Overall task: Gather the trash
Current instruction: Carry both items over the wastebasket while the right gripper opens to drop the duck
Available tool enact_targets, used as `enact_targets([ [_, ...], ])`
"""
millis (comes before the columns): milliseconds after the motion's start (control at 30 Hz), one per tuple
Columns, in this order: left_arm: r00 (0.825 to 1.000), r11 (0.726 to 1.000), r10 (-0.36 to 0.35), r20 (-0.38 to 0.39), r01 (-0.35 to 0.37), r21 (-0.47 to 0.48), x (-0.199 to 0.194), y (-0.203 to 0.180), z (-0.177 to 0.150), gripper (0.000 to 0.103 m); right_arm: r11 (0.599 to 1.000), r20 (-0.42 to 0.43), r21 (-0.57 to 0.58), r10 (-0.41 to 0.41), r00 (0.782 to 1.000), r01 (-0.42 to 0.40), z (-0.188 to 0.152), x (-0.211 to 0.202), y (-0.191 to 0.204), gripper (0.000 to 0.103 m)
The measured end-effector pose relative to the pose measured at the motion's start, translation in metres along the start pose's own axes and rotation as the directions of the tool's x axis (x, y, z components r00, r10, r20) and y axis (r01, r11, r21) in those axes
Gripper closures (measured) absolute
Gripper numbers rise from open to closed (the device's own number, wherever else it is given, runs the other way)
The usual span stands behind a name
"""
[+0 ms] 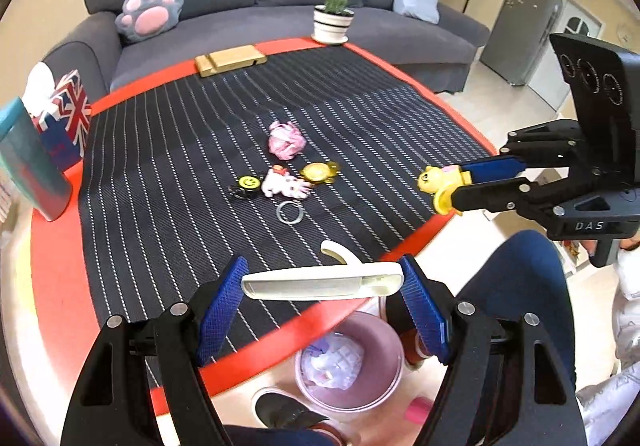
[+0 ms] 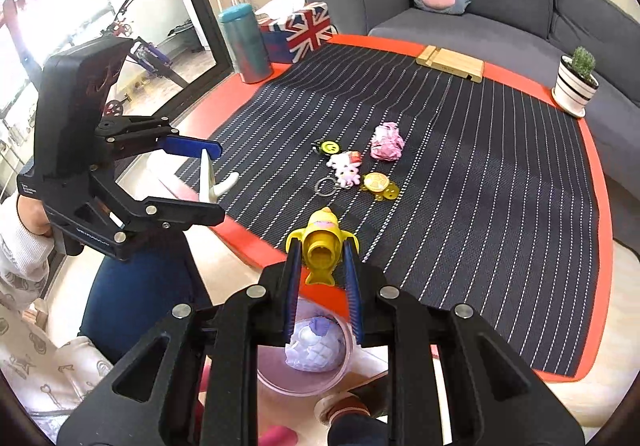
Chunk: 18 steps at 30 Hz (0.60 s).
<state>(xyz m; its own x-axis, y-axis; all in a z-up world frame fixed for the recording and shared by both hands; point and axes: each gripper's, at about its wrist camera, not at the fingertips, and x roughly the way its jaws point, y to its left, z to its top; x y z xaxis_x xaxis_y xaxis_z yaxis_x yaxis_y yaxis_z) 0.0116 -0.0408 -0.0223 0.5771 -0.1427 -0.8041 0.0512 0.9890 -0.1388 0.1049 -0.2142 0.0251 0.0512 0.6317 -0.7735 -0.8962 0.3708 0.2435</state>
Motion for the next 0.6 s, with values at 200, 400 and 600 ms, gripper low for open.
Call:
enact_targets([
  [200, 0.999, 1.0, -0.024, 0.021, 0.024, 0.002, -0.014, -0.012, -0.012, 0.029, 1.0, 0.017, -0.024, 0.008, 1.0, -0.008, -0.012, -0.016, 0.021, 0.083],
  [400, 0.999, 0.999, -0.036, 0.036, 0.036, 0.0, -0.025, -0.022, -0.028, 0.029, 0.999, 0.012, -0.039, 0.019, 1.0, -0.018, -0.028, -0.024, 0.04, 0.083],
  [600, 0.998, 0.999, -0.049, 0.048, 0.05, -0.014, -0.036, -0.026, -0.042, 0.029, 0.998, -0.006, -0.046, 0.037, 0.999, -0.037, -0.043, -0.023, 0.055, 0.083],
])
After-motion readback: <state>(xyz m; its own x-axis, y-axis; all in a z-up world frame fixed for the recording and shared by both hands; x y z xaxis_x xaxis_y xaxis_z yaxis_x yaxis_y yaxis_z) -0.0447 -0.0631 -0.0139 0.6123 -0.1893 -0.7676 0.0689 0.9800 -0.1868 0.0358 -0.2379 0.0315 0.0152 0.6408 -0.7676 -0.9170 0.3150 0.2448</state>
